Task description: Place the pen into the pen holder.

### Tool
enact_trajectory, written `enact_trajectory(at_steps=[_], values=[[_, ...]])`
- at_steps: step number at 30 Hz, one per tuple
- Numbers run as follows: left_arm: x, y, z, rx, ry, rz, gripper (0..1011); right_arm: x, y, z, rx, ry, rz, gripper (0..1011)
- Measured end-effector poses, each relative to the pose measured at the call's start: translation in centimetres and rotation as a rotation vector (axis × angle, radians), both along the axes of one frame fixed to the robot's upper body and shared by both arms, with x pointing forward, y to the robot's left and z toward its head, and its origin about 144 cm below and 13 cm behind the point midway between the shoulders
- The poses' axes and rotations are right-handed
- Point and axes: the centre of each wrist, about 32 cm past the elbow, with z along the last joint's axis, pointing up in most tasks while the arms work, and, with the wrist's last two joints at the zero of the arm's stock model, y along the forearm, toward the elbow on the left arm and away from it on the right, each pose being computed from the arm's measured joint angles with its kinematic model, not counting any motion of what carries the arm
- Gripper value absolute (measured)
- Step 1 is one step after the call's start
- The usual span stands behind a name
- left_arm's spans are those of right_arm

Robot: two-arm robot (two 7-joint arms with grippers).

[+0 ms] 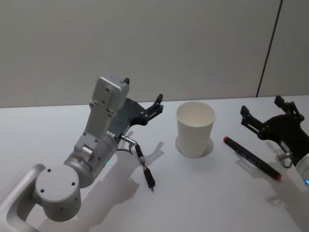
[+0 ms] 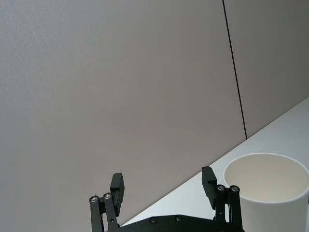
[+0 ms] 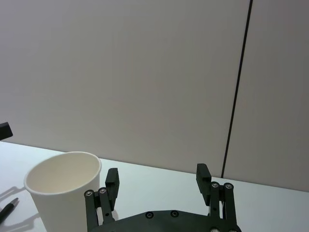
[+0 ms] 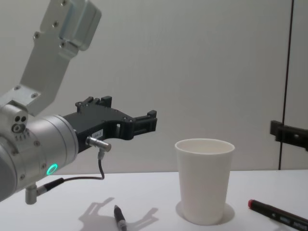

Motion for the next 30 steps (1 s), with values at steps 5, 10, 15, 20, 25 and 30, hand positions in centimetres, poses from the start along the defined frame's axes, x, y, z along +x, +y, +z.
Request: enact_trajectory(at_steps=[5,10,15,20,25,30], values=[[0.0,0.0,0.0,0.000,0.000,0.000,1001,-0.3,-1.1,0.0,-0.001,0.010,-0.010,1001],[0.0,0.0,0.0,0.000,0.000,0.000,1001,-0.6,-2.0,0.1,-0.004,0.024,-0.017,1001],[0.0,0.0,0.0,0.000,0.000,0.000,1001,-1.0,-2.8,0.2,-0.011,0.052,-0.020,1001],[0.0,0.0,0.0,0.000,0.000,0.000,1001,-1.3,-3.2,0.3,-0.021,0.082,-0.018,1001],[0.0,0.0,0.0,0.000,0.000,0.000,1001,-1.4,-3.5,0.4,-0.040,0.129,-0.014,1001],[0.0,0.0,0.0,0.000,0.000,0.000,1001,-1.4,-3.5,0.5,-0.069,0.176,-0.008,1001]])
